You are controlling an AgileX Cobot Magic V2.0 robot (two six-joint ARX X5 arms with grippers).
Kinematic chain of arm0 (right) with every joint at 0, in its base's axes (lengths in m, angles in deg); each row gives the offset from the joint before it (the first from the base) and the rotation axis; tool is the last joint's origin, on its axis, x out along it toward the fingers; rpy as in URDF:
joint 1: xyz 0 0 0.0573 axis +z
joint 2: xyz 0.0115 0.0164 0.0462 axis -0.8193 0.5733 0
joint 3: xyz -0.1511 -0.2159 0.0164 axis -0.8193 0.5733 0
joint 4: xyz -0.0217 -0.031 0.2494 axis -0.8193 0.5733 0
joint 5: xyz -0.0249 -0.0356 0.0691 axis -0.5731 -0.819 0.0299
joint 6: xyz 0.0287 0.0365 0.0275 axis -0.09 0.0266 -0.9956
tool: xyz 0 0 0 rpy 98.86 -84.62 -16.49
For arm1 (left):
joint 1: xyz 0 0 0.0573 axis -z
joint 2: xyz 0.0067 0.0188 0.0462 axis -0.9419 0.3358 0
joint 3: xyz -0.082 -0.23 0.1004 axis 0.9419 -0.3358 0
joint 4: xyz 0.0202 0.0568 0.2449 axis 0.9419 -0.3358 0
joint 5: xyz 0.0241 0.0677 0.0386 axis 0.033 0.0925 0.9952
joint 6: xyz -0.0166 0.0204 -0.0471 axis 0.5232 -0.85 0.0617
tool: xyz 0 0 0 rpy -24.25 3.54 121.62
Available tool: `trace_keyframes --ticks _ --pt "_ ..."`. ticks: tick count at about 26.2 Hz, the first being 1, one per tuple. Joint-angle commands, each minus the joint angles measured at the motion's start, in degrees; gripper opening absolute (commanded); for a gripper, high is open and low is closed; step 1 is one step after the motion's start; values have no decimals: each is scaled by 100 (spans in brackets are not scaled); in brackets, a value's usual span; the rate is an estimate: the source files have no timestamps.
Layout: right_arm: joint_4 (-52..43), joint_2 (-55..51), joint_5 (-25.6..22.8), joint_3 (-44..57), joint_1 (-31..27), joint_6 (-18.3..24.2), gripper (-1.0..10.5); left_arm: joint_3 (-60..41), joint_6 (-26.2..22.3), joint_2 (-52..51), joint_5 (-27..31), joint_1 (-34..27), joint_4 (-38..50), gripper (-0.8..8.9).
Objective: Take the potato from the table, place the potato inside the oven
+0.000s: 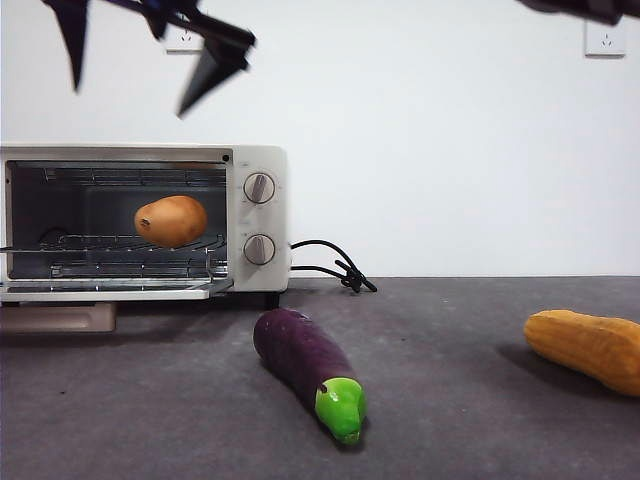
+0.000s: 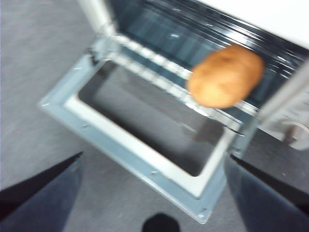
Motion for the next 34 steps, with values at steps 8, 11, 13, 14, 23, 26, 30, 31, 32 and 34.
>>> trace_keyframes --ticks 8,11,13,14,23,26,30,31,32,34 --pt "164 -1003 -1104 -358 850 881 61 -37 0 -4 234 13 22 -4" --pt "168 -1537 -1290 79 879 1034 60 -37 -44 -4 625 11 22 -5" --pt "166 -1910 -1340 557 879 1134 60 -37 -149 -4 802 11 22 -6" --pt "166 -2098 -1394 817 876 1152 60 -37 -205 -4 885 11 22 -6" --pt "164 -3912 -1506 3965 461 1650 60 -37 -278 479 1346 -39 87 -9" --pt "162 -4301 -1519 4719 160 1650 60 -37 -258 793 1318 -173 332 -9" --pt "164 -4712 -1517 5425 -396 1718 60 -37 -256 1329 914 -645 704 -10" --pt "162 -4815 -1486 5576 -535 1751 60 -37 -282 1495 649 -833 798 -10" --pt "162 -4896 -1440 5685 -654 1788 61 -37 -310 1637 369 -1016 876 -10" --pt "162 -5112 -1237 5919 -922 1939 61 -37 -376 1958 -334 -1467 1078 -10"
